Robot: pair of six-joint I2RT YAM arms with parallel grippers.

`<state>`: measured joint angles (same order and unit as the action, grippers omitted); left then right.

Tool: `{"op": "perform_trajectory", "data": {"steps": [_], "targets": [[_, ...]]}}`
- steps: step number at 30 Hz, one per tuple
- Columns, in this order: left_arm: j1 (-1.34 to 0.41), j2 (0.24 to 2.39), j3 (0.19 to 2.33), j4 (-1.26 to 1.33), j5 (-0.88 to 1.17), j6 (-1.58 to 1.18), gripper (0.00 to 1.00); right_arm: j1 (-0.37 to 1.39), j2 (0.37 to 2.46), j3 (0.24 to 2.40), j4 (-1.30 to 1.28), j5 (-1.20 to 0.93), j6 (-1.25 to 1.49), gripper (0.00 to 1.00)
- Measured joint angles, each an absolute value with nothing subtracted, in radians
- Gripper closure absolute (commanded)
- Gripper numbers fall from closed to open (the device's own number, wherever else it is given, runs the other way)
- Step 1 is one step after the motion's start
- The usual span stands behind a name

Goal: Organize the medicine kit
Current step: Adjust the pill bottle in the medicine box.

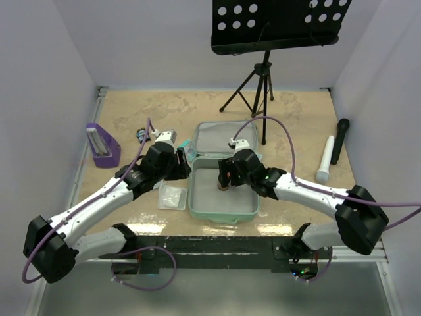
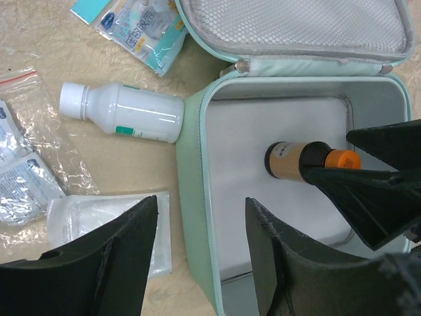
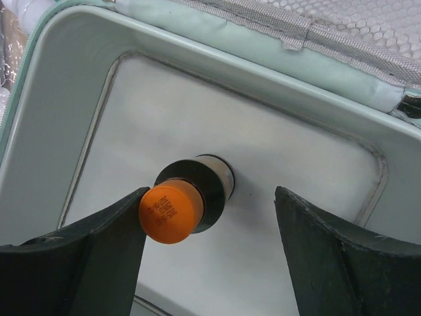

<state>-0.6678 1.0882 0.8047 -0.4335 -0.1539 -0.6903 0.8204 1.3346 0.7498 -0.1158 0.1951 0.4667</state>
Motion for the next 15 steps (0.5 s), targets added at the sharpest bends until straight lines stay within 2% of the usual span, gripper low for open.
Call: {"op": "perform_trajectory", "data": {"steps": [5, 8, 12, 15], "targets": [[-0.668, 1.060, 0.787, -0.428, -0.158, -0.697, 0.41, 0.825, 1.342, 0.750, -0.102, 0.213, 0.467, 0.39], [-0.668, 1.060, 0.776, -0.410, -0.157, -0.698, 0.41, 0.825, 1.362, 0.755, -0.081, 0.218, 0.466, 0.52], [-0.668, 1.061, 0.743, -0.403, -0.156, -0.702, 0.41, 0.825, 1.402, 0.777, -0.049, 0.220, 0.462, 0.73], [-0.668, 1.061, 0.729, -0.404, -0.153, -0.712, 0.41, 0.822, 1.421, 0.803, -0.037, 0.215, 0.454, 0.93]]}}
